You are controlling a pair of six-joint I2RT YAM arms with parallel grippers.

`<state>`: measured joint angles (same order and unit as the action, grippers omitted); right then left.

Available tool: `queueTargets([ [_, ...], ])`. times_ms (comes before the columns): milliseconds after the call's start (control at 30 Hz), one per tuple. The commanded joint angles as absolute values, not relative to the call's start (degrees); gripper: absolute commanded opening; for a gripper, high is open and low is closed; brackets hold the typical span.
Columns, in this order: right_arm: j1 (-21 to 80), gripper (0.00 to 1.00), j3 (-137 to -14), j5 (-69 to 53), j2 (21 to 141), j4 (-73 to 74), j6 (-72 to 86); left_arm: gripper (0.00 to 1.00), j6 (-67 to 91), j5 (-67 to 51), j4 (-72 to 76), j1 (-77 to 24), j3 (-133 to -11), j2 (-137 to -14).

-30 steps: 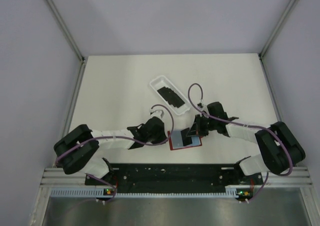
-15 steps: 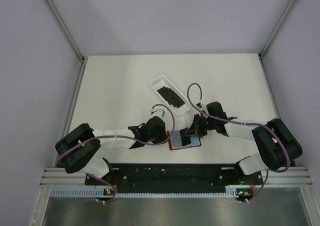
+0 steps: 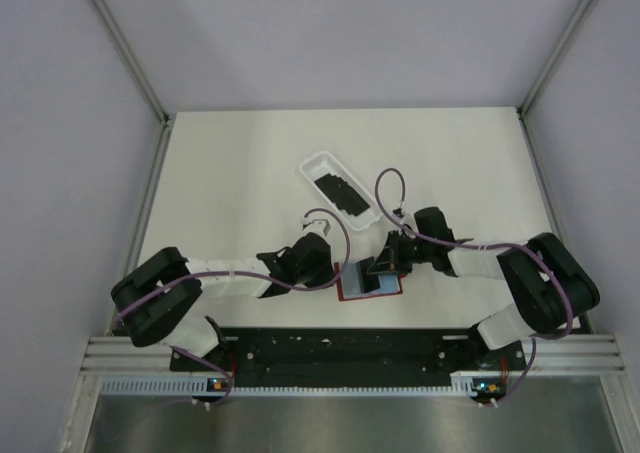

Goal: Put the credit cards into the card holder
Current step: Insert the credit card into the card holder.

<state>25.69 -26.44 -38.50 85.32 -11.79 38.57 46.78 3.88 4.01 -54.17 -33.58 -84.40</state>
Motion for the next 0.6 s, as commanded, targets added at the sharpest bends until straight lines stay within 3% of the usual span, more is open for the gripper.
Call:
queueTargets([
  [0,25.5,0.0,-25.0,-40.5,87.1,-15.6,39.1,0.0,46.8,3.5,4.7,-54.8,-34.2,-85.4],
  [567,25.6,0.0,-19.6,-37.5,88.5,-27.0,47.4,0.0,47.2,3.5,4.7,-55.1,-34.1,-85.7],
])
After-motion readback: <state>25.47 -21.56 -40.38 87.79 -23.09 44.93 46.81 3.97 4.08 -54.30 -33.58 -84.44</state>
